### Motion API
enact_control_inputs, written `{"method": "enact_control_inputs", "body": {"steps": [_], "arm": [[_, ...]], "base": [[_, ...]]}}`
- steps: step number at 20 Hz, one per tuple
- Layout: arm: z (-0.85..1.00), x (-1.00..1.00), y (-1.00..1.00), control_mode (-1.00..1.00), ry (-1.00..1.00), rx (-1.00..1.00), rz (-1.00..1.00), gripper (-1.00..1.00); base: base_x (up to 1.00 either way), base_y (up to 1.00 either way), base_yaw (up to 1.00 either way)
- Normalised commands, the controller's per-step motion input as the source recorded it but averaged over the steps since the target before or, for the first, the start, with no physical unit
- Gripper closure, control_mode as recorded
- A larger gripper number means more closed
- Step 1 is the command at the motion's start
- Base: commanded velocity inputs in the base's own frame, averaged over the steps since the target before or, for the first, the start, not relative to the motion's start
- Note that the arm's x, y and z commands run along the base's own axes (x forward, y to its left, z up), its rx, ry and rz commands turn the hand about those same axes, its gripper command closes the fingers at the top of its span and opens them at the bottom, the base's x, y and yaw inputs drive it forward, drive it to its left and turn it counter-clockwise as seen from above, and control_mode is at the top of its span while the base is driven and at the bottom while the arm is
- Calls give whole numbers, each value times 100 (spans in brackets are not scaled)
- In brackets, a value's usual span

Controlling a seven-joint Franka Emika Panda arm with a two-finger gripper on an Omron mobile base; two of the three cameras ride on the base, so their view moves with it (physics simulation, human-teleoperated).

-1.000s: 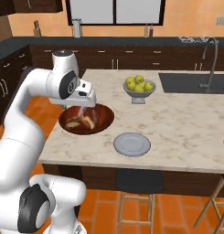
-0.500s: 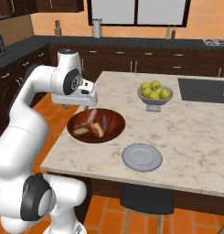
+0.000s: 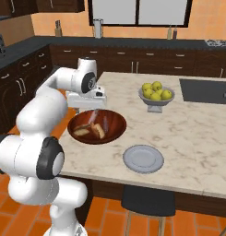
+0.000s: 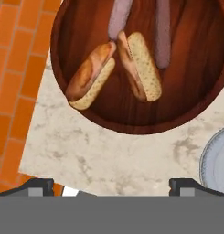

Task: Place one bun and one sausage from the bowl on each plate.

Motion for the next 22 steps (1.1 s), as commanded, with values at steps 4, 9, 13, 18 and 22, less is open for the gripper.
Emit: {"method": "enact_control_inputs", "body": {"steps": [4, 9, 13, 18, 22], "arm": [[-100, 58, -2, -100, 1, 0, 12, -100], [-83, 52, -3, -100, 0, 0, 10, -100], [-80, 36, 0, -100, 0, 0, 8, -100], [-66, 33, 0, -100, -2, -2, 8, -100], [-38, 44, 0, -100, -8, 0, 10, -100]], "base": [[0, 0, 0], [0, 0, 0], [0, 0, 0], [0, 0, 0], [0, 0, 0]]}}
